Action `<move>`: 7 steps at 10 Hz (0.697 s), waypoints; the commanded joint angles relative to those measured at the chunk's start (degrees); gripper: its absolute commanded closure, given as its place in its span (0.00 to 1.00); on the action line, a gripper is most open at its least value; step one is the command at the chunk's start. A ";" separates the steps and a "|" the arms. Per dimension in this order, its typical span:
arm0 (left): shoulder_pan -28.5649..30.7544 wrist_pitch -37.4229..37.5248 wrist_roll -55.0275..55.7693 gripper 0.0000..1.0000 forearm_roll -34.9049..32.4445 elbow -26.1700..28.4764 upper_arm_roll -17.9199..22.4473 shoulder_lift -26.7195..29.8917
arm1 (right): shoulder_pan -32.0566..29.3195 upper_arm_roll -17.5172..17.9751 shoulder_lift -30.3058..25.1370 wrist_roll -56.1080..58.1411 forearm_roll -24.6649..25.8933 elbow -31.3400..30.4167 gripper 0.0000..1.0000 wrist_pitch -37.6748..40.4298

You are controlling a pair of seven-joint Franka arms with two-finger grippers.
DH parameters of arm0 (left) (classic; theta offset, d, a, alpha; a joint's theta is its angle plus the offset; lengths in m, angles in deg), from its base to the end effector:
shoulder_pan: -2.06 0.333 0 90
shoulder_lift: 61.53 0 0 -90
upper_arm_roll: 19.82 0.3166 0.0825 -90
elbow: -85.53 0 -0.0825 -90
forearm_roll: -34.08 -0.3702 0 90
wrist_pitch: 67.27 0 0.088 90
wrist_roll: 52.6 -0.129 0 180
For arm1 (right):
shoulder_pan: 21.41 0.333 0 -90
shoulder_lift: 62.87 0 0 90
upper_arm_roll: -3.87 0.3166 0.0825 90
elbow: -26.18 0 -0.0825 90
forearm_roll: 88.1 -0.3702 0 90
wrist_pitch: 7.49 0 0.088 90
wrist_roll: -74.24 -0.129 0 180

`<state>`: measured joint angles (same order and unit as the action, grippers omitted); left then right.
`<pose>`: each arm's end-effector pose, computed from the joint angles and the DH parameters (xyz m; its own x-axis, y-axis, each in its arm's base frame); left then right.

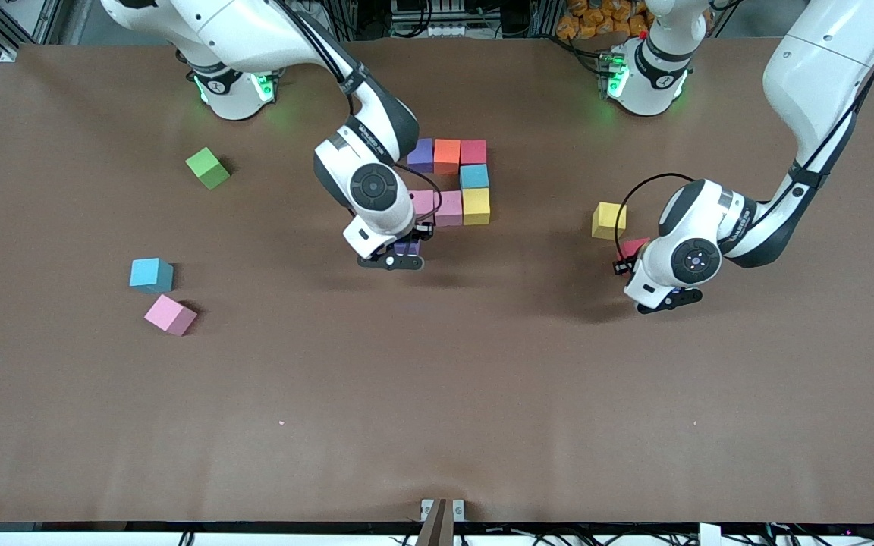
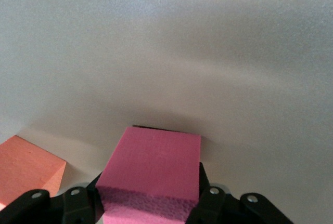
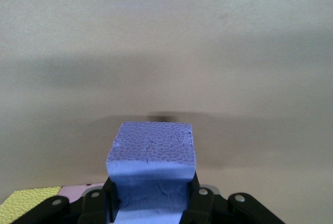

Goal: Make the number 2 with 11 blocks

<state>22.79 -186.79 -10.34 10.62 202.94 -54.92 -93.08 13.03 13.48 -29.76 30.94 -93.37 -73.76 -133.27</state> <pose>0.5188 -0.1144 0.1759 0.9225 0.2398 -0.3024 0.1836 -0.9619 -0.2028 0.4624 0.4437 0.2268 0.9777 -0.0624 -0.2003 -0.0694 -0.9972 -0.0284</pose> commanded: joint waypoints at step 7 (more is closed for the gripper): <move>-2.69 4.46 1.16 1.00 5.51 -9.81 -2.43 0.98 | 2.66 1.73 3.45 -7.32 7.11 3.62 0.77 0.71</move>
<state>21.79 -183.71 -9.96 13.46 194.92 -57.44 -92.62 15.46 14.66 -27.53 25.94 -88.59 -71.78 -133.24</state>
